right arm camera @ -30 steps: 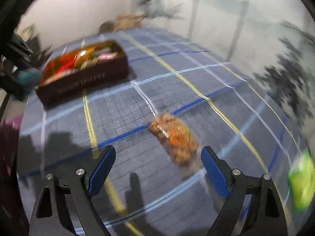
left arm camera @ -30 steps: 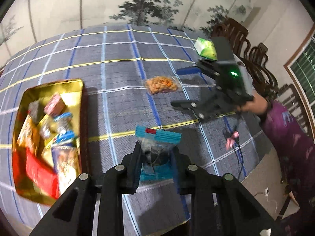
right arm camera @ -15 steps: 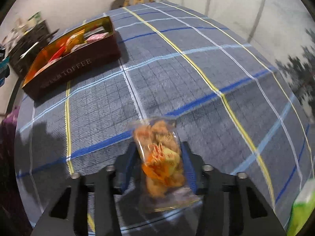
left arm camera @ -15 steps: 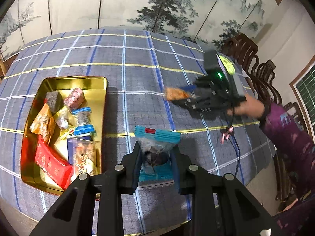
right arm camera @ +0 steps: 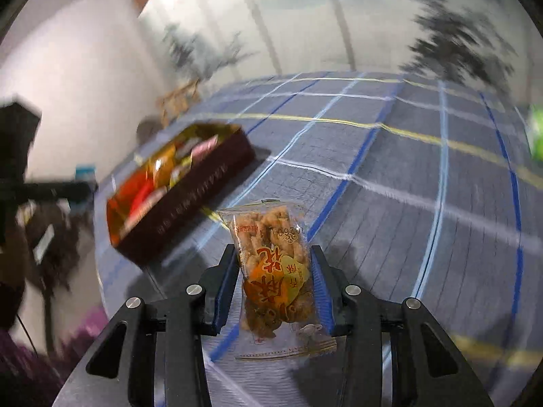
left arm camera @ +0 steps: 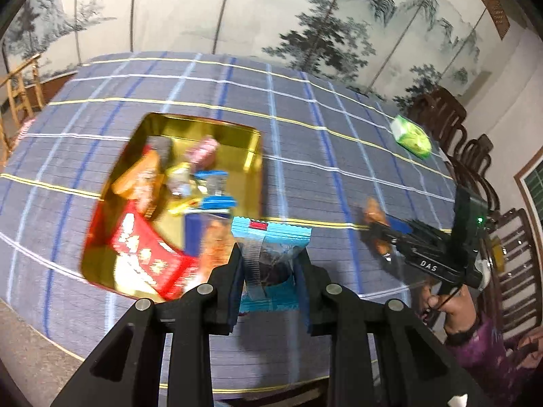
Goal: Organize snacks
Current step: 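Lower the teal packet into the tin and open the left gripper while the right gripper holds the snack bag, then carry the clear orange-snack bag into the tin and open the right gripper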
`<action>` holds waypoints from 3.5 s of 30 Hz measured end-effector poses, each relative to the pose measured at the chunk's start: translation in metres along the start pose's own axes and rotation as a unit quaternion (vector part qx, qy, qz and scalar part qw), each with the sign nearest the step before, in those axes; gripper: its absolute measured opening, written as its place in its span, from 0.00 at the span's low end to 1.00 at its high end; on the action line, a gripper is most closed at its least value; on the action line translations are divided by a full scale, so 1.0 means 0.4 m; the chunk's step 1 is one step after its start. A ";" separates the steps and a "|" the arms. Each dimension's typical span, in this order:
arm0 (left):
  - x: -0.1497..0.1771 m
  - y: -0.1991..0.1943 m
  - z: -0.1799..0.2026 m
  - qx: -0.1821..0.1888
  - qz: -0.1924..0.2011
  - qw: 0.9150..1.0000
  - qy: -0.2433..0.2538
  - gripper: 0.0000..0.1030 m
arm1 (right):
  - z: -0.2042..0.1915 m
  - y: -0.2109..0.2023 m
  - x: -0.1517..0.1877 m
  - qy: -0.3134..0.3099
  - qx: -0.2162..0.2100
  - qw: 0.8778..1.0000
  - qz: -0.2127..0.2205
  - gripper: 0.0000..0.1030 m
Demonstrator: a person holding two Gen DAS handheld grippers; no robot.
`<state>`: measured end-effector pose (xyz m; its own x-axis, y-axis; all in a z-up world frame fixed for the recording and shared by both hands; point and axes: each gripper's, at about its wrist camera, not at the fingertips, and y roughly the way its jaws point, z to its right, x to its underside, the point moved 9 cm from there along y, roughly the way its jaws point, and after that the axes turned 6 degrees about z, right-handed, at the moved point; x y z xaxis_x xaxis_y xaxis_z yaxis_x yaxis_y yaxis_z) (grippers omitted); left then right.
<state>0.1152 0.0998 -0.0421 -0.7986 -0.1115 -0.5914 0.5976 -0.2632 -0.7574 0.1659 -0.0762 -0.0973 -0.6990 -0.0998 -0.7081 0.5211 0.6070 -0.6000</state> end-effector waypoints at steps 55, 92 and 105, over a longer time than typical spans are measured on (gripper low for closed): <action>-0.058 0.090 -0.135 -0.067 0.055 0.992 0.094 0.24 | 0.064 0.058 0.038 0.024 0.147 0.989 0.001 0.41; -0.082 0.022 -0.162 -0.118 0.088 0.985 0.093 0.50 | 0.066 0.052 0.040 0.041 0.143 0.989 -0.003 0.41; -0.043 -0.033 -0.180 -0.149 0.090 0.982 0.076 0.57 | -0.017 0.021 0.022 0.051 0.113 0.992 0.010 0.41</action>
<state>0.1260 0.1740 -0.0420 -0.6719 0.0197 -0.7404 0.7404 0.0429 -0.6708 0.1608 -0.0666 -0.1059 -0.7274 -0.0021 -0.6862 0.6240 0.4138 -0.6628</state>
